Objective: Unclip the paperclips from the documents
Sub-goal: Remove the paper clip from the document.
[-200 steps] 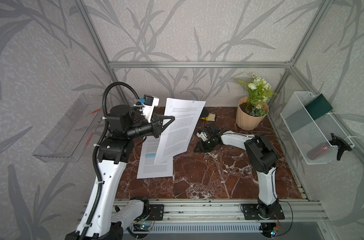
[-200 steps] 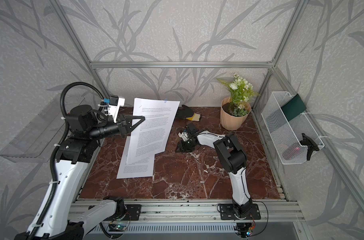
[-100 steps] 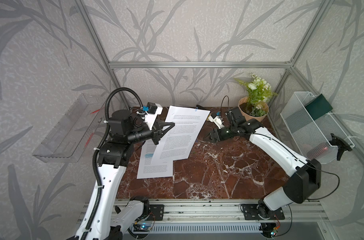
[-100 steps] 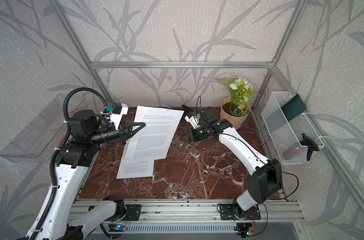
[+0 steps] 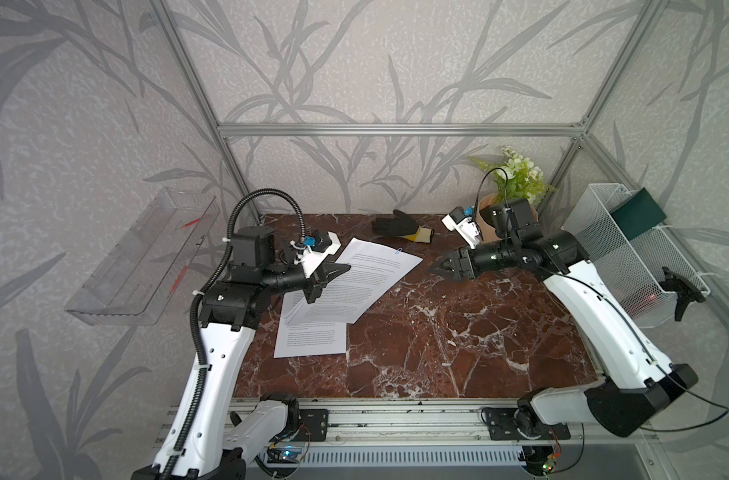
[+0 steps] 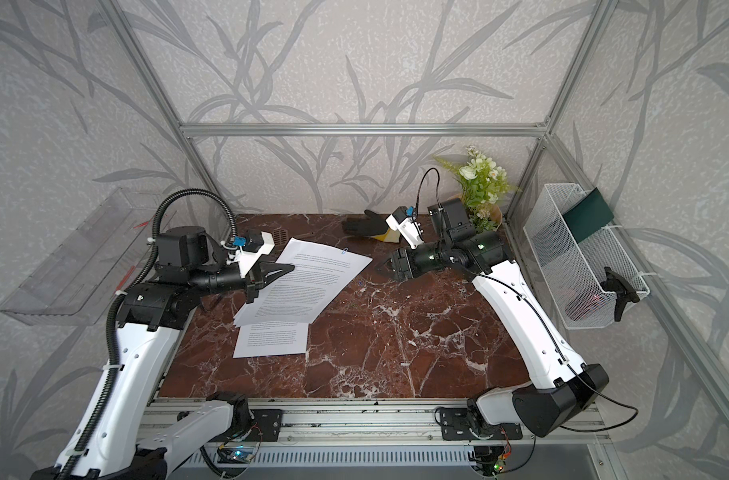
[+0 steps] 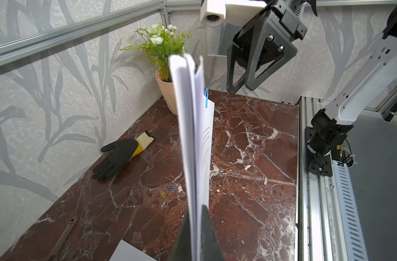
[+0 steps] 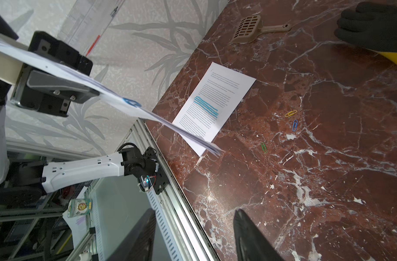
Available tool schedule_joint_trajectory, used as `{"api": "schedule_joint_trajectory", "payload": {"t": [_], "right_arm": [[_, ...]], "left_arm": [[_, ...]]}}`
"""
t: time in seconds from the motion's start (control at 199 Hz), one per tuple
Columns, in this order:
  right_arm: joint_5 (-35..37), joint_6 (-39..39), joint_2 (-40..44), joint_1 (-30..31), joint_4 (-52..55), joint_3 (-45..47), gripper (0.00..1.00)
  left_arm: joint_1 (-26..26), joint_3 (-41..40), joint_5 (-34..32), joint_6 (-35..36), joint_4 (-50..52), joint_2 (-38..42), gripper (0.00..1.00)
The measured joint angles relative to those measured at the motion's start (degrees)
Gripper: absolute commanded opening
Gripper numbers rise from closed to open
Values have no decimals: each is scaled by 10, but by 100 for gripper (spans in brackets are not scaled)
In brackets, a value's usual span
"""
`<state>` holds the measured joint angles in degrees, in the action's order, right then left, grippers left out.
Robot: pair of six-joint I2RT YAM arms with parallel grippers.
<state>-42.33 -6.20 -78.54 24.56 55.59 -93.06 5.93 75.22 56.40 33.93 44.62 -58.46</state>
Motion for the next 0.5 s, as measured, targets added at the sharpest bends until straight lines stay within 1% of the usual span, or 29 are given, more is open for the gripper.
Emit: {"api": "schedule_joint_trajectory", "payload": {"t": [0.11, 0.241, 0.346, 0.502], "right_arm": [[-7, 26, 44, 5, -21, 49, 57], [-15, 35, 95, 10, -69, 109, 57], [-19, 42, 101, 17, -94, 120, 56], [-16, 80, 100, 44, -123, 137, 54]], "left_arm": [[6, -1, 0, 35, 25, -7, 0], [16, -1, 0, 71, 57, -14, 0], [31, -4, 0, 92, 80, -15, 0], [66, -8, -10, 115, 110, -14, 0]]}}
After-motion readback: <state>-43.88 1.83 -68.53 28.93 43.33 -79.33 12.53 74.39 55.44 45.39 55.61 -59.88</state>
